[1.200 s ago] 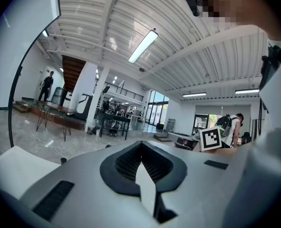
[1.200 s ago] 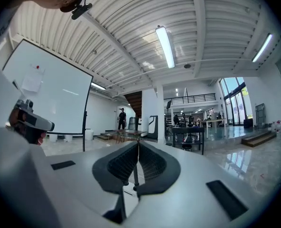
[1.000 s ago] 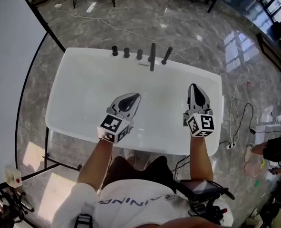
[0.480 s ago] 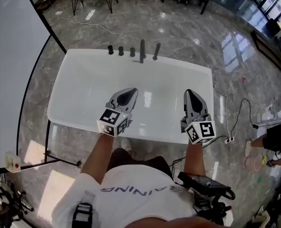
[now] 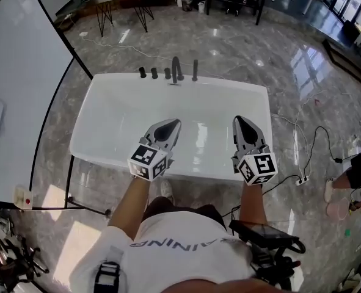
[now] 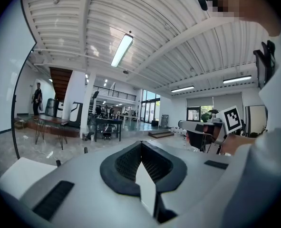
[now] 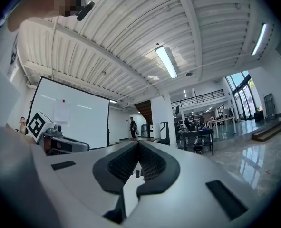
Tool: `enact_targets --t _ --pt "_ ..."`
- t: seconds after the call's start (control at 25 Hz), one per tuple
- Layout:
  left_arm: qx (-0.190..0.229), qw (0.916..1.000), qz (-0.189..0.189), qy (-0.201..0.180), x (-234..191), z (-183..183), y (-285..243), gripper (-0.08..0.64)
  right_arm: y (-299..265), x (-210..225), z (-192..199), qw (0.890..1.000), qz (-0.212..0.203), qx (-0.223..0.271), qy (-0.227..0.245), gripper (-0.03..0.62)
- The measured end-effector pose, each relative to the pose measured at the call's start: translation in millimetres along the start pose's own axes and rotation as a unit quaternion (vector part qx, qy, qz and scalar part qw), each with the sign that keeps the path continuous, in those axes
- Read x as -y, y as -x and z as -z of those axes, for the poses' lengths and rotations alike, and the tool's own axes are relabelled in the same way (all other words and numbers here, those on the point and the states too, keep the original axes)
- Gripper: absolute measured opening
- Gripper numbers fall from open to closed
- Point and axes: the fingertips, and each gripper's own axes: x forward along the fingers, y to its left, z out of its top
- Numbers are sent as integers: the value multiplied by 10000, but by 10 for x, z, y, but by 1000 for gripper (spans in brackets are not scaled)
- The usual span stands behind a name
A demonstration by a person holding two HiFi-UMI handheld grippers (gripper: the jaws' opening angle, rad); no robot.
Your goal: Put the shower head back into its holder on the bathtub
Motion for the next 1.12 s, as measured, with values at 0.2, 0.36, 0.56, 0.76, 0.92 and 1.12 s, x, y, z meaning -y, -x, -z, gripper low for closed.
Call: enact_targets --t 0.2,0.36,0.56,0.76,0.92,1.12 --pt "-3 9999 -18 -131 224 -130 88 14 212 -11 -53 10000 -57 25 -4 11" --pt "156 9999 26 21 281 -247 114 14 309 -51 -106 9999 -124 -60 27 11" --pt "220 9997 77 43 172 -371 216 14 270 -173 -119 9996 -66 -259 9 11" --pt "267 9995 163 -30 -150 -408 557 14 -36 -715 -165 9989 -215 -377 158 11" --pt "320 9994 144 74 -333 -413 718 14 -157 -944 -198 9987 -250 -388 225 12" --pt "349 9992 179 76 -398 -472 746 14 -162 -1009 -211 9986 -205 -416 249 12"
